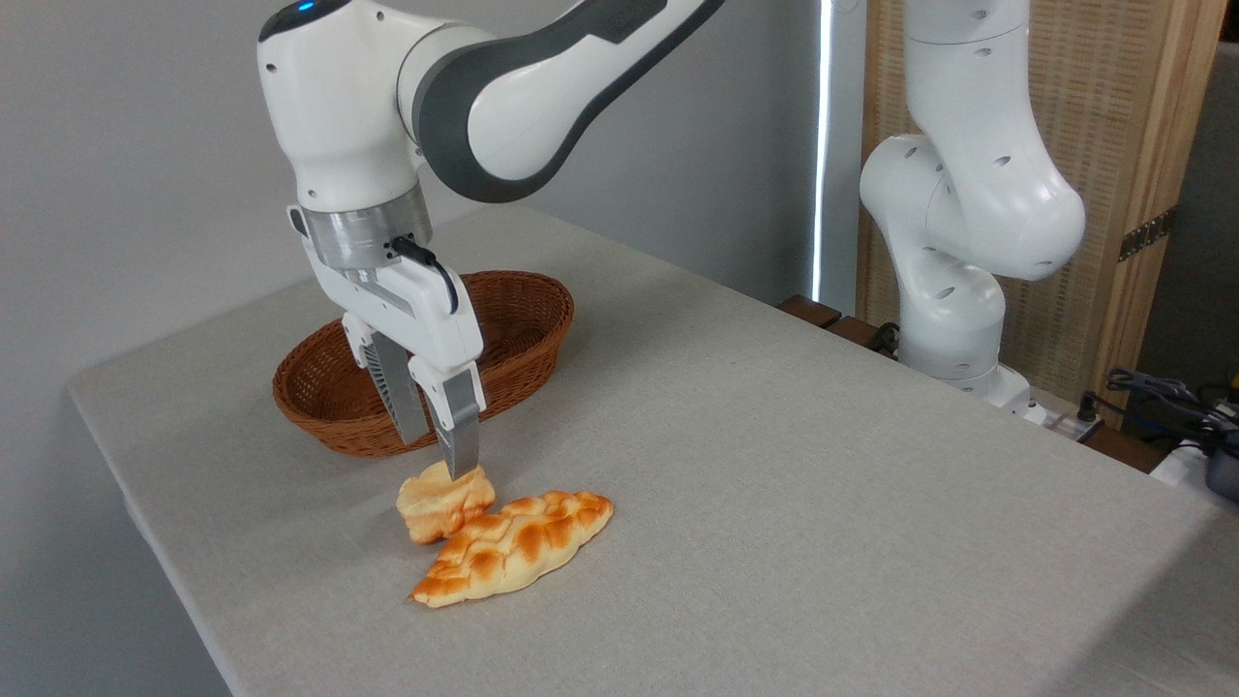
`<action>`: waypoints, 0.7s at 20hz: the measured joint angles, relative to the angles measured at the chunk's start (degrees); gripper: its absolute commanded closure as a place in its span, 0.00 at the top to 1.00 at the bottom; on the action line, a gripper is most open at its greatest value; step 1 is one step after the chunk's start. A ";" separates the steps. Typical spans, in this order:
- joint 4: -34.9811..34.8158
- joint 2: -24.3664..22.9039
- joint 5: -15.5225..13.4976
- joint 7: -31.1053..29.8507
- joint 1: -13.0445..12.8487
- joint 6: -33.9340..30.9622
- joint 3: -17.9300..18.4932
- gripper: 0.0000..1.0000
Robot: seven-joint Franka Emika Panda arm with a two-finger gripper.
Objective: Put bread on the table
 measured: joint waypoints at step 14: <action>3.07 -6.01 0.00 -0.01 -0.60 0.22 -0.54 1.00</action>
